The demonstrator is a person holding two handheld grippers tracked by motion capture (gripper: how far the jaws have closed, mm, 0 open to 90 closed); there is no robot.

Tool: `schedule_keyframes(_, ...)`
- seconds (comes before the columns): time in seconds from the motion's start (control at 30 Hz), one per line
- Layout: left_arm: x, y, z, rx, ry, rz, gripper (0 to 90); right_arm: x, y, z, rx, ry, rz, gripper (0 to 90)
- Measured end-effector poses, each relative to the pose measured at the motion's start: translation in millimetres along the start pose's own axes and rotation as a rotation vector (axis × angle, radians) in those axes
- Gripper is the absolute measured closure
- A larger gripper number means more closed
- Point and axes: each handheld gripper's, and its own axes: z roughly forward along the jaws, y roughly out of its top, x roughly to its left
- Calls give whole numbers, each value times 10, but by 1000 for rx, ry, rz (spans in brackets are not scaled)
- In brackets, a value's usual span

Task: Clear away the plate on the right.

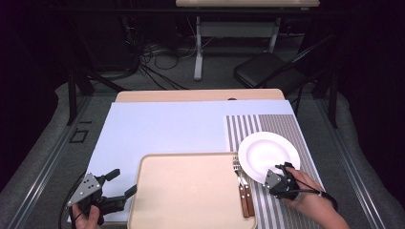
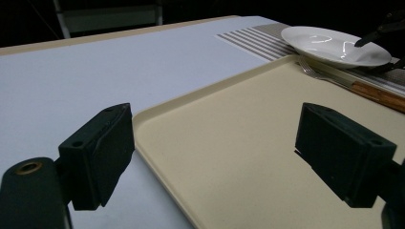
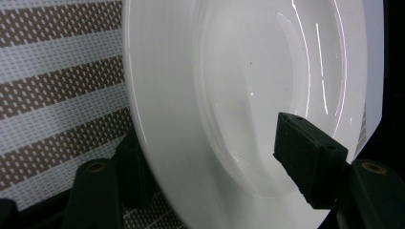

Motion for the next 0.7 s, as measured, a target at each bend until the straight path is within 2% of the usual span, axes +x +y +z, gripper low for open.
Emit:
schedule_keyframes(0.1,0,1,1,1,0,1,135,2,8,1,5,-1,-7,351)
schedule_keyframes(0.13,-1,0,1,1,0,1,135,-15,22,-18,35,10,-34,355)
schedule_keyframes(0.17,-2,-1,3,-2,2,1,135,-1,12,9,-6,-9,-31,358)
schedule_keyframes(0.37,-1,0,3,2,0,0,136,43,26,1,12,-24,-53,402)
schedule_keyframes(0.4,0,0,4,1,-3,1,136,45,20,19,-14,-31,-59,403)
schedule_keyframes(0.47,0,0,4,1,-3,1,136,44,23,19,-9,-28,-66,409)
schedule_keyframes(0.53,-1,0,4,2,0,1,136,44,30,8,12,-21,-81,423)
schedule_keyframes(0.6,-1,-1,4,2,0,-1,136,57,33,25,-6,-36,-103,445)
schedule_keyframes(0.67,0,-1,5,2,-1,-1,136,68,45,17,19,-48,-130,461)
schedule_keyframes(0.7,-1,-1,5,2,-1,-2,136,75,41,33,1,-51,-127,464)
